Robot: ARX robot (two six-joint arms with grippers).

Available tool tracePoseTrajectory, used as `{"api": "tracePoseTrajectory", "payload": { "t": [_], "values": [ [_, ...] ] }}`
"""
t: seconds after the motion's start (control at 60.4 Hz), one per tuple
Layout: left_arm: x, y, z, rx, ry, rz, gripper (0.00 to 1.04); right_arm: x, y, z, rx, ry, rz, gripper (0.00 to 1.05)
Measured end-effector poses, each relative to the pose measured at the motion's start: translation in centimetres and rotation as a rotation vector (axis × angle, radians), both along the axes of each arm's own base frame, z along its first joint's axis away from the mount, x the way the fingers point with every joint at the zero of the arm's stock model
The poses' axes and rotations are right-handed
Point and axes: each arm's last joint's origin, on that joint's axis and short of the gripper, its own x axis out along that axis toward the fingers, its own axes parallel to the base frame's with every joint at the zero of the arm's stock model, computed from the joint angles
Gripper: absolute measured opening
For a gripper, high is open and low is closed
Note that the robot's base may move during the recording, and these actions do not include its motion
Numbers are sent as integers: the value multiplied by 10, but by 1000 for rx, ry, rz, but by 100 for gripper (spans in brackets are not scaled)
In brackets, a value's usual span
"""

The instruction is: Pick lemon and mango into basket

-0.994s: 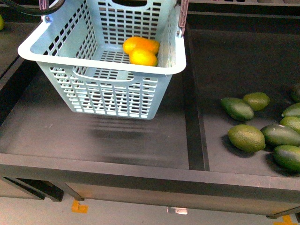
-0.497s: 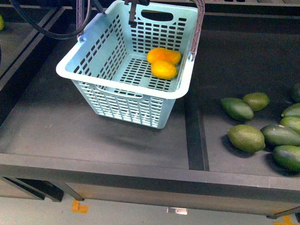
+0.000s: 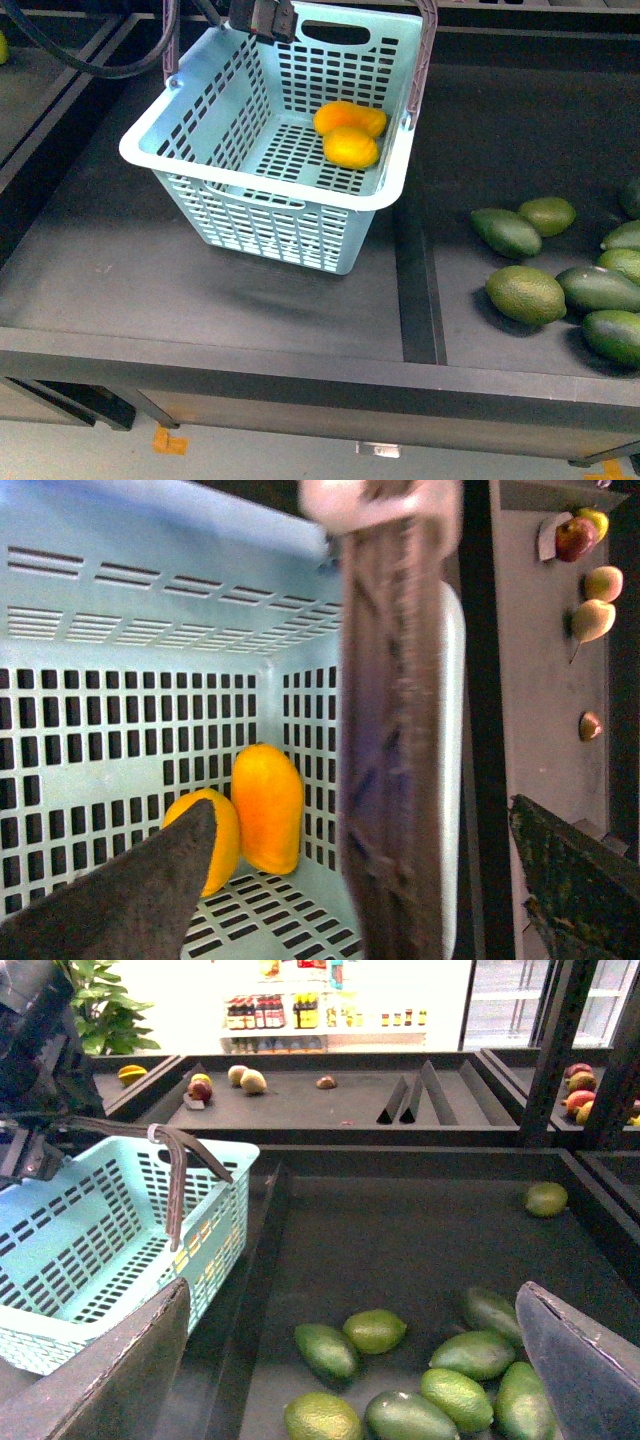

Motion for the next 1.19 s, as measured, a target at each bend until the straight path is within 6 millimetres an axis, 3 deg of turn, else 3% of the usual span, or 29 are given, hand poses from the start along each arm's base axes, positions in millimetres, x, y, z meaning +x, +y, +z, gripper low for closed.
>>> {"api": "tracePoseTrajectory", "payload": {
  "t": [0.083, 0.149, 0.166, 0.199, 0.298, 0.315, 0.414, 0.563, 0.58, 0.679, 0.762, 0.812, 0.878, 0.994, 1.06, 1.193],
  "values": [
    [-8, -1, 26, 16, -32, 33, 104, 0, 0, 0, 0, 0, 0, 96],
    [-15, 0, 42, 35, -41, 59, 100, 0, 0, 0, 0, 0, 0, 96],
    [-19, -1, 53, 35, -55, 67, 93, 0, 0, 0, 0, 0, 0, 96],
    [-23, -1, 60, 41, -55, 77, 90, 0, 0, 0, 0, 0, 0, 96],
    [-34, -1, 79, 52, -60, 104, 104, 0, 0, 0, 0, 0, 0, 96],
    [-36, -1, 83, 53, -59, 106, 102, 0, 0, 0, 0, 0, 0, 96],
    [-47, -3, 91, 72, -32, 119, 91, 0, 0, 0, 0, 0, 0, 96],
    [-55, -6, 98, 71, -25, 121, 90, 0, 0, 0, 0, 0, 0, 96],
    [-58, -6, 101, 73, -21, 126, 104, 0, 0, 0, 0, 0, 0, 96],
    [-60, -6, 102, 90, -7, 123, 103, 0, 0, 0, 0, 0, 0, 96],
    [-54, -1, 111, 93, -54, 35, 88, 0, 0, 0, 0, 0, 0, 96],
    [-54, 17, 122, 117, -108, -192, 76, 0, 0, 0, 0, 0, 2, 96],
    [-89, 70, 135, 405, -271, -492, 60, 0, 0, 0, 0, 0, -2, 96],
    [-170, 133, 131, 883, -562, -528, 39, 0, 0, 0, 0, 0, -2, 96],
    [-207, 154, 110, 1053, -655, -485, 26, 0, 0, 0, 0, 0, 2, 96],
    [-253, 175, 35, 1168, -474, -645, 3, 0, 0, 0, 0, 0, 2, 96]
  ]
}}
